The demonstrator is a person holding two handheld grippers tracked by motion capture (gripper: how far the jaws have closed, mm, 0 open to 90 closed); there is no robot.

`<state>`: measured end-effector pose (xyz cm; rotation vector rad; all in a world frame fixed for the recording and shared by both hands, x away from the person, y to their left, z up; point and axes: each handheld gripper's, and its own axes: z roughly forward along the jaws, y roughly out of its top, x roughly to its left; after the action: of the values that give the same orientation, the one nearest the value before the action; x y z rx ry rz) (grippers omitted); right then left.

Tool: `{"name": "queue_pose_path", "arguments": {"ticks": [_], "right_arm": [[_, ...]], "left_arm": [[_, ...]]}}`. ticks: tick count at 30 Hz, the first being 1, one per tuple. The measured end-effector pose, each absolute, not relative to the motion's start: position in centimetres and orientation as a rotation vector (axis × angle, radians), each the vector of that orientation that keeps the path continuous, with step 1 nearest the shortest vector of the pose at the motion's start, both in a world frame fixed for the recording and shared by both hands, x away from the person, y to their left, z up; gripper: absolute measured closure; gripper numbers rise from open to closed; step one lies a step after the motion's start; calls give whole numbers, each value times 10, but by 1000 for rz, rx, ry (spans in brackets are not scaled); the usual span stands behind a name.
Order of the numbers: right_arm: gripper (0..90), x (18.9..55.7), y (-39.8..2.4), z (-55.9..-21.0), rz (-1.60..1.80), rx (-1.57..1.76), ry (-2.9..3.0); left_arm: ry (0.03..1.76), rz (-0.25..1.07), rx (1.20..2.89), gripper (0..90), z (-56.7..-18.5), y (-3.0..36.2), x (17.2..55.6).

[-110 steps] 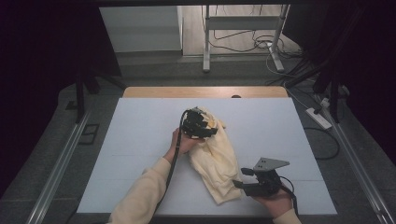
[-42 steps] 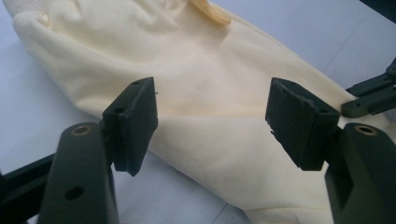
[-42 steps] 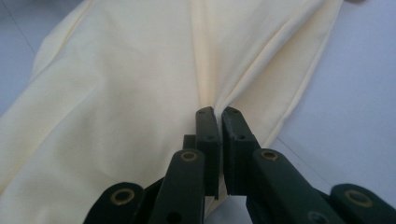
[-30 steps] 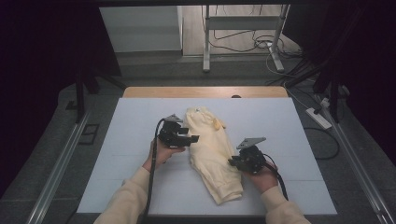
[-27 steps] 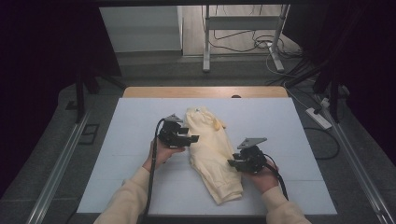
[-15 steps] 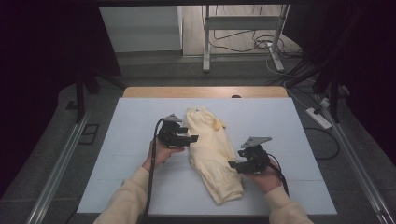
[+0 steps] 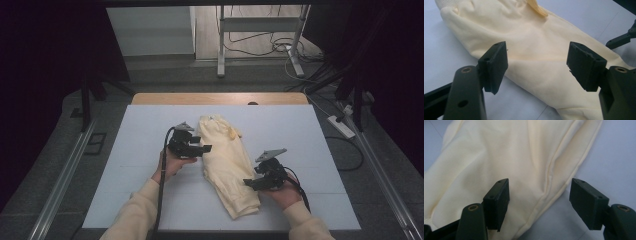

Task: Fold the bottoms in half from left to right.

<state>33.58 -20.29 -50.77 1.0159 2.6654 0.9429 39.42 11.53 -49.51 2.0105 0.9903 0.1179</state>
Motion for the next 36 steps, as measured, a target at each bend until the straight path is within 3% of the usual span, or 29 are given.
{"name": "queue_pose_path", "arguments": {"ticks": [8, 11, 15, 21, 36], "right_arm": [[357, 329, -201, -512, 892, 1041, 2681], [452, 327, -201, -511, 900, 1028, 2701], [668, 324, -201, -511, 950, 1026, 2753], [783, 321, -203, -510, 974, 1050, 2781], [794, 301, -181, -514, 1045, 984, 2872]], "left_arm": [[986, 122, 2013, 323, -495, 114, 394], [987, 119, 2016, 322, -495, 114, 394], [990, 123, 2012, 322, -494, 114, 393], [993, 121, 2007, 322, -494, 116, 394], [995, 127, 1997, 322, -493, 118, 395]]}}
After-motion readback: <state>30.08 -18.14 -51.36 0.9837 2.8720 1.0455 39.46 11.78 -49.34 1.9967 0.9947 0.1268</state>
